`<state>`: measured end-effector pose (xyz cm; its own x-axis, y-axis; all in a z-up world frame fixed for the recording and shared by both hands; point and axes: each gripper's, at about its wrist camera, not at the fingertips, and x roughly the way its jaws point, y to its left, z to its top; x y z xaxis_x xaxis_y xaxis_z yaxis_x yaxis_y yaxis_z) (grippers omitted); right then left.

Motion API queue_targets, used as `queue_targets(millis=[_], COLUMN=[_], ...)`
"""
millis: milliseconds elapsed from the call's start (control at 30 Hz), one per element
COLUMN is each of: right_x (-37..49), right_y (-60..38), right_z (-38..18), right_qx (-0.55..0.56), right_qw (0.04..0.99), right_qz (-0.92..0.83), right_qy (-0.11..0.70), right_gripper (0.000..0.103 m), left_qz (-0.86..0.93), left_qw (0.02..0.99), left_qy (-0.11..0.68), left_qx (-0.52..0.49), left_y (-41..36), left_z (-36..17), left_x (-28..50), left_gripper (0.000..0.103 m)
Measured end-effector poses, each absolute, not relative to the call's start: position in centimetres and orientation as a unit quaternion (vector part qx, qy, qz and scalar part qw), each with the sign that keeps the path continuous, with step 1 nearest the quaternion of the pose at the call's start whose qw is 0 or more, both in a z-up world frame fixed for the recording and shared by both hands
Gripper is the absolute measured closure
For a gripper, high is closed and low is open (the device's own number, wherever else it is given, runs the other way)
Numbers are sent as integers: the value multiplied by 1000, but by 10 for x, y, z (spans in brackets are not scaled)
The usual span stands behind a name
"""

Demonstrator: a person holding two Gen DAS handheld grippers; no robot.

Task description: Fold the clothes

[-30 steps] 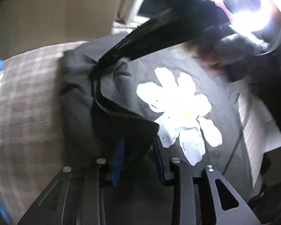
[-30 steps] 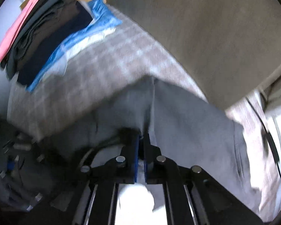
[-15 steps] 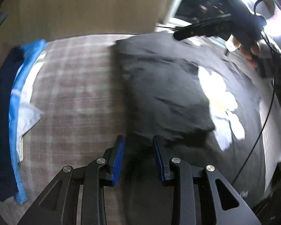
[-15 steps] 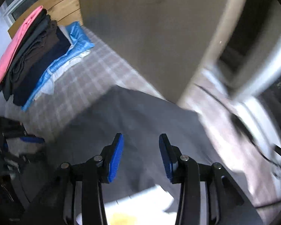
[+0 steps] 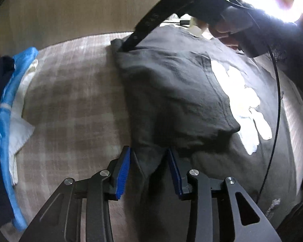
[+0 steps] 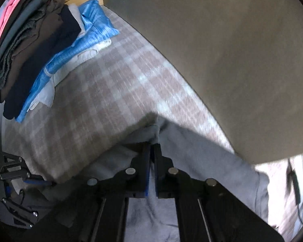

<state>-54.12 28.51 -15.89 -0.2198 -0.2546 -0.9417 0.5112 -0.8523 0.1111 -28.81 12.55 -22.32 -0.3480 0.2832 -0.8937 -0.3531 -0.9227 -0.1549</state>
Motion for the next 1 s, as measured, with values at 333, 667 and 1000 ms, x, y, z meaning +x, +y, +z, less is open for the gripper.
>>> queue_targets(millis=[333, 667, 1000], right_x=[-534, -523, -503], right_y=[277, 292, 309], right_z=[-152, -144, -125], right_qx=[565, 569, 531], right_qw=[212, 228, 208], right_qz=[-785, -781, -816], right_qy=[140, 123, 89], right_gripper=[89, 88, 87], left_qz=[831, 834, 843], left_qw=[179, 154, 135], left_qy=[4, 61, -9], left_qx=[-527, -526, -521], left_y=[95, 116, 63], left_z=[-205, -221, -180], left_x=[-275, -278, -237], left_gripper=[71, 69, 71])
